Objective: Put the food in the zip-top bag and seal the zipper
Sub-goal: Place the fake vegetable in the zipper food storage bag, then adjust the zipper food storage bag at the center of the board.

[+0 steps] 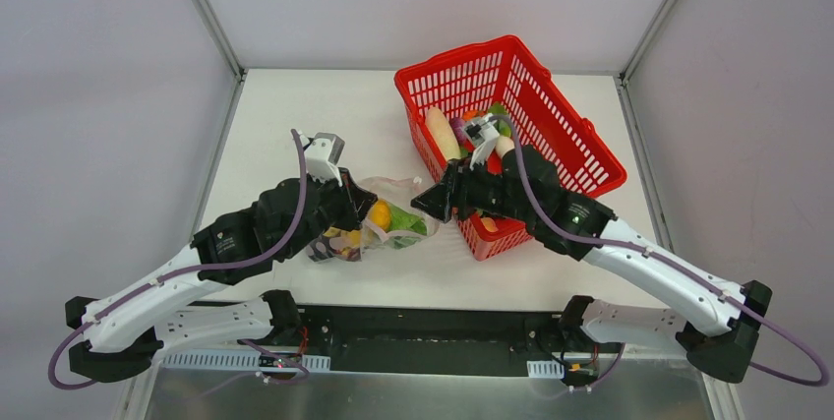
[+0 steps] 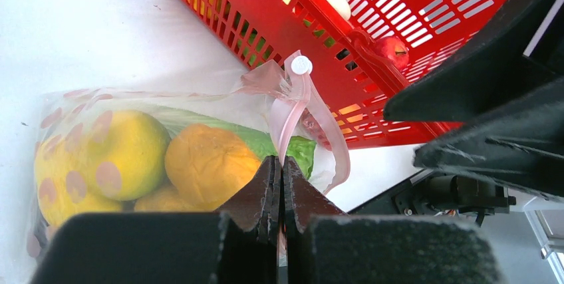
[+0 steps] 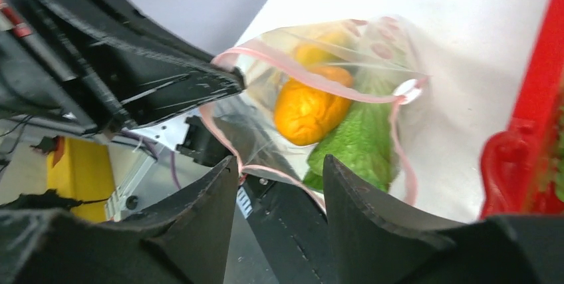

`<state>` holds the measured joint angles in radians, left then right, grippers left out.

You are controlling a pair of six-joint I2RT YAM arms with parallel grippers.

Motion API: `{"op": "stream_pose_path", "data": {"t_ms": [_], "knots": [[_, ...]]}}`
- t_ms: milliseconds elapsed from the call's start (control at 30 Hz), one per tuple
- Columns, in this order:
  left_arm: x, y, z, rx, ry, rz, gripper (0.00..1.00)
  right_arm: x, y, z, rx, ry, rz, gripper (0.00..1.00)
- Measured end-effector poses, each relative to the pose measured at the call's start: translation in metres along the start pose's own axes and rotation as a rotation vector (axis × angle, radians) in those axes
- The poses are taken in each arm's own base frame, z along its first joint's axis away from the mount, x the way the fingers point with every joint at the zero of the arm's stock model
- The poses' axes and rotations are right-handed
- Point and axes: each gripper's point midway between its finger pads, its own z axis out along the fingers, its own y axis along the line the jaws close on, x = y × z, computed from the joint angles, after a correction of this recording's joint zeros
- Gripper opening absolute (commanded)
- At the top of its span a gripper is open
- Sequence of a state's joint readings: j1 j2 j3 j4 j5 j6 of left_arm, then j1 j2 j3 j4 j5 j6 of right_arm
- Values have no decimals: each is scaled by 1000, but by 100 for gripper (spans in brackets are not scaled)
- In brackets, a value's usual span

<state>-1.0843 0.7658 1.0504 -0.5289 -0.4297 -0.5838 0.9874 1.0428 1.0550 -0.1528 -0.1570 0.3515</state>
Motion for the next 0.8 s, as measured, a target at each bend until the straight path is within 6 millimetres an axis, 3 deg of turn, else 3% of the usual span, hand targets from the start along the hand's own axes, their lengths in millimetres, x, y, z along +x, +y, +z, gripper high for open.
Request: {"op": "stream_pose_path", "data": {"t_ms": [333, 800], "knots": [[-2, 3, -7, -2, 3, 0, 0, 24, -44, 12, 195, 104, -6, 51], [-5, 5, -14, 1, -2, -6, 0, 29, -62, 36, 236, 150, -11, 46]]}}
